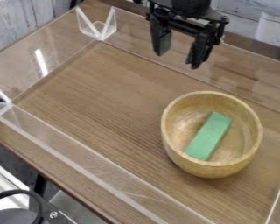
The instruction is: Remove the green block from inside the brown bowl and put it on the table
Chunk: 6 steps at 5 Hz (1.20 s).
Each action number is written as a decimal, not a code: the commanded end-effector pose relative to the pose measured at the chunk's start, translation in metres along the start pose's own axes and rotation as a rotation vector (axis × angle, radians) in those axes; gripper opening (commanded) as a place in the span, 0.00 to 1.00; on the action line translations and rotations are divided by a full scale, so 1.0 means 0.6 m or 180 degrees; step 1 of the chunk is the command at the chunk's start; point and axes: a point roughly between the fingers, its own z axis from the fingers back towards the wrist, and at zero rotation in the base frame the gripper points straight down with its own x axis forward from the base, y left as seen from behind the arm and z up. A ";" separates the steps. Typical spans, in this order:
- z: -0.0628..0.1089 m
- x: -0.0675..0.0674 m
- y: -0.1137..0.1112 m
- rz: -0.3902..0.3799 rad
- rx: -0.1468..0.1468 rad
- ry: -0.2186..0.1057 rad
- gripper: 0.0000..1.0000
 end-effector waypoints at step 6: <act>-0.085 -0.043 -0.124 -0.0773 -0.0060 0.0087 1.00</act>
